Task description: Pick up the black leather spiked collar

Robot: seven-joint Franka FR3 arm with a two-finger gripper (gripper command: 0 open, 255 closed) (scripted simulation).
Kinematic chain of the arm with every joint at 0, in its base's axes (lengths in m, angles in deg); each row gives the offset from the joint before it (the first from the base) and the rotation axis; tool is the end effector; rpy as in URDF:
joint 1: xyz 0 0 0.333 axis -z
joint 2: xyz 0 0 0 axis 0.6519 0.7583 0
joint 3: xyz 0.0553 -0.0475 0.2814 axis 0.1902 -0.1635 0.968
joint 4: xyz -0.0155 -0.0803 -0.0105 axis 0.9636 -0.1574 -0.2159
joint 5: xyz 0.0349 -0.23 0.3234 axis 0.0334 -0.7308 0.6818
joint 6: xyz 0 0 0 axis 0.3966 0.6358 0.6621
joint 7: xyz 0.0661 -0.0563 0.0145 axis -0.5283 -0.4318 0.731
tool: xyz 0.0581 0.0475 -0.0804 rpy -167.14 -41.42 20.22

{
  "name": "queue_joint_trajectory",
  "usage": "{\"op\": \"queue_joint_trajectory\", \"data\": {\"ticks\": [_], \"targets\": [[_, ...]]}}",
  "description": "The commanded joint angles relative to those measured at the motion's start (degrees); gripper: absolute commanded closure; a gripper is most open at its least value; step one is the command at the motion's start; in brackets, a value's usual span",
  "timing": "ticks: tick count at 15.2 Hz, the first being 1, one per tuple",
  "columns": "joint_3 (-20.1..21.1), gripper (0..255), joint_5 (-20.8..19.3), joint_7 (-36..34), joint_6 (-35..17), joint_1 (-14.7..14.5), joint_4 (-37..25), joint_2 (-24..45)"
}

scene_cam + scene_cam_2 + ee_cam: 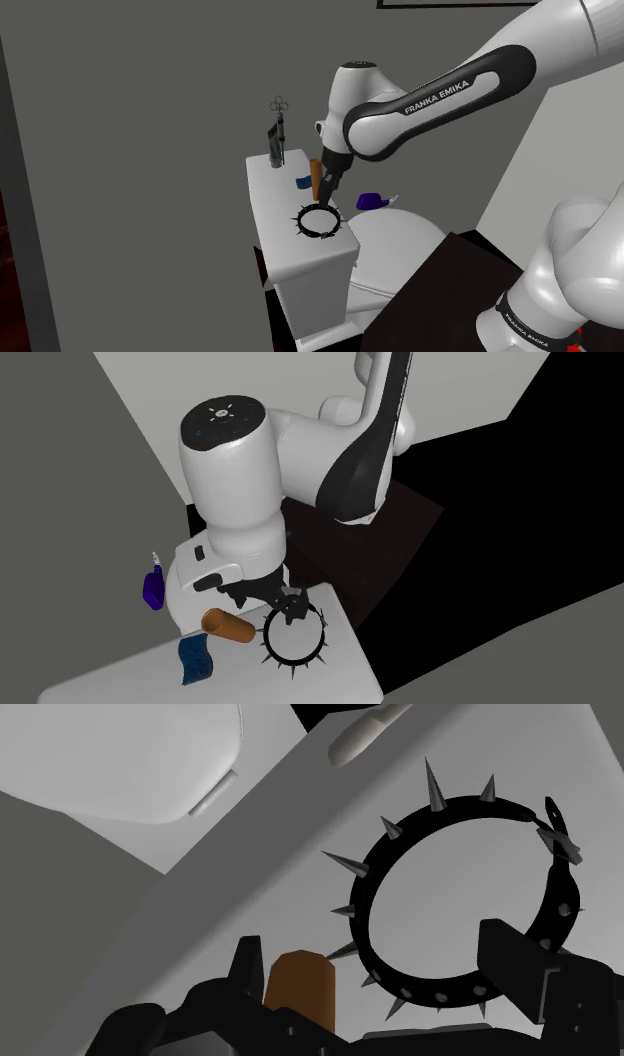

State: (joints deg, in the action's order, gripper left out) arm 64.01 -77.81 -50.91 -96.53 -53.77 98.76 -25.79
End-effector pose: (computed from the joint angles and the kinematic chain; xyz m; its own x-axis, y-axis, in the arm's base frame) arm 0.4677 0.1505 0.3769 0.8904 0.4317 0.1445 0.4384 -0.8986 -0.0166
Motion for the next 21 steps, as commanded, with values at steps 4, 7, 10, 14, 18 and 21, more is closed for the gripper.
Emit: {"op": "queue_joint_trajectory", "data": {"ticks": [4, 7, 10, 14, 18, 21], "targets": [[0.1, 0, 0.1, 0.1, -3.8, 0.0, 1.7, 2.0], [0.1, 255, 0.1, 0.2, -3.8, 0.0, 1.8, 2.0], [0.1, 255, 0.1, 0.2, -3.8, 0.0, 1.8, 2.0], [0.1, 255, 0.1, 0.2, -3.8, 0.0, 1.8, 2.0], [0.0, 255, 0.0, 0.1, -1.3, 0.0, 0.6, 0.7], [0.0, 255, 0.0, 0.0, 1.2, 0.0, -0.7, -0.5]]}}
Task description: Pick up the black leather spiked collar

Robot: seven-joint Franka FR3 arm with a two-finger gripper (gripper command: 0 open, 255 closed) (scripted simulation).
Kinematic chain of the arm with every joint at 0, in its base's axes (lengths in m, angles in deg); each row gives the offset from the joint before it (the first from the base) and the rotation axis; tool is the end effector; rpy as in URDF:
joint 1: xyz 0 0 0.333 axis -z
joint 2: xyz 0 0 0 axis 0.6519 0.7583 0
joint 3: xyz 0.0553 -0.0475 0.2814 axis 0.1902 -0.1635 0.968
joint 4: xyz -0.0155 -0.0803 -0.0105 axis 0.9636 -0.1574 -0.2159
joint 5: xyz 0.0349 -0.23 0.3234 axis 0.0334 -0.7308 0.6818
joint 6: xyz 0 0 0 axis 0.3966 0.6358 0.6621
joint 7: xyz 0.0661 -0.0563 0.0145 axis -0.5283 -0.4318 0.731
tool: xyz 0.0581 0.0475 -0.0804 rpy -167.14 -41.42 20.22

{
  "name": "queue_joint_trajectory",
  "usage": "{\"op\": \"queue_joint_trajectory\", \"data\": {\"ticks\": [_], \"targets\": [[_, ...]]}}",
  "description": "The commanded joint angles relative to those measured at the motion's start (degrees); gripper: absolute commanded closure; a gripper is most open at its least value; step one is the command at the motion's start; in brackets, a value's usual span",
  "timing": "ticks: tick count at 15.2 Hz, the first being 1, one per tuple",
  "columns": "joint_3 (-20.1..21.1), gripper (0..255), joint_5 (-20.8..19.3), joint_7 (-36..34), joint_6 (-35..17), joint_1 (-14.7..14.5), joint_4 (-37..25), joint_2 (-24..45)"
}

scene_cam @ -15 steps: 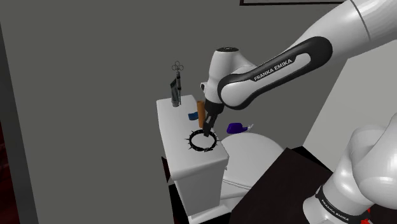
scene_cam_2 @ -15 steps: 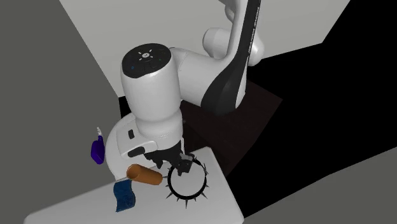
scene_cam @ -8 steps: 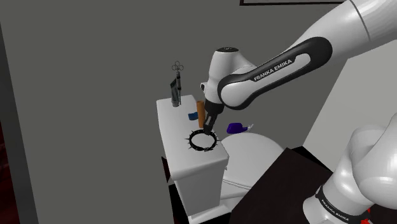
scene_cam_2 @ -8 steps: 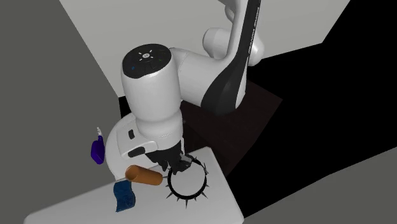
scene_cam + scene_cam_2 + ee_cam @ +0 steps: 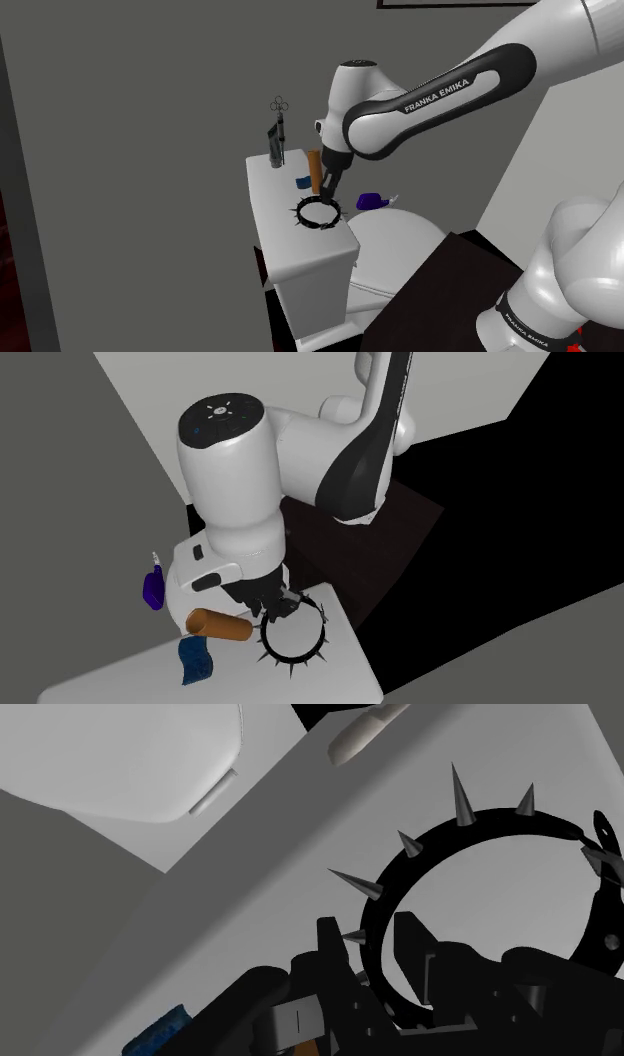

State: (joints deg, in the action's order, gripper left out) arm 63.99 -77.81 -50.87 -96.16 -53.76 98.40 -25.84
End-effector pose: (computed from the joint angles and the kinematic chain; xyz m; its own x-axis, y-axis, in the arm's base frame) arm 0.4687 0.1507 0.3796 0.8900 0.4321 0.1452 0.4389 -0.8984 -0.0166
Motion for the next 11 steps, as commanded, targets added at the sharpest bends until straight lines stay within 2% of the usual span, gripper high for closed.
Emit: {"op": "queue_joint_trajectory", "data": {"ticks": [1, 9, 11], "targets": [[0.0, 255, 0.0, -0.1, 1.6, 0.0, -0.8, -0.8], [-0.2, 255, -0.2, -0.3, 8.1, 0.1, -4.8, -3.3], [-0.2, 255, -0.2, -0.3, 8.2, 0.1, -4.9, -3.3]]}}
